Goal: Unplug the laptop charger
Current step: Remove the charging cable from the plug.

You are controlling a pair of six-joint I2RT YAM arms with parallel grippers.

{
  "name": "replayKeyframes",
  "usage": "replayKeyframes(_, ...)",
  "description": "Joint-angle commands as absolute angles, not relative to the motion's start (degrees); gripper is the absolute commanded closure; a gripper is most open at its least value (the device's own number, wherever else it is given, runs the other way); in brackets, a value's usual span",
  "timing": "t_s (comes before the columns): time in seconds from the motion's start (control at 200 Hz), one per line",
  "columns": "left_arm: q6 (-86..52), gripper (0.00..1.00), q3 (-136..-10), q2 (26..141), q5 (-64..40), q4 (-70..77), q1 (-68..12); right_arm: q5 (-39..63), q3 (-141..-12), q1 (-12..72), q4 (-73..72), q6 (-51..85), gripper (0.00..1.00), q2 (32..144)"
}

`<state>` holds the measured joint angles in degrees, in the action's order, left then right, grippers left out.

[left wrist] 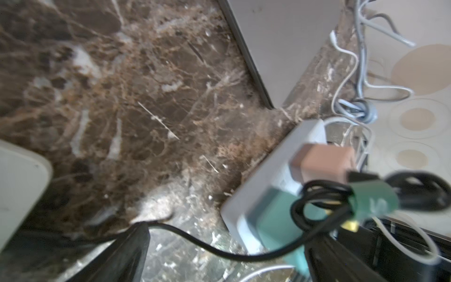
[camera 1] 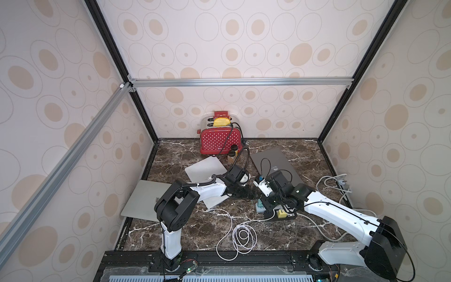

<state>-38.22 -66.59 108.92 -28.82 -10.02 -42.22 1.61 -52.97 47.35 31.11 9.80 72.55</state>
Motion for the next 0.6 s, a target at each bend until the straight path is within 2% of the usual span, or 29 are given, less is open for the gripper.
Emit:
replayKeyframes(0.0,-38.8,0.01,-66.3,111.9,-25.4,-13.3,-42.6,1.8,-56.8,48.2,24.3,6.6,1.00,71.6)
replayKeyframes(0.305,-36.8,0.01,-67.9,109.4,-23.1,-17.6,-42.6,-0.2,-60.3,48.1,24.2,4.4,1.00,76.5)
replayKeyframes(0.596,-33.5,0.01,-66.3,100.4,-25.0,-20.9,-35.8,-0.3,-54.3,47.9,21.8,7.5,1.00,73.7)
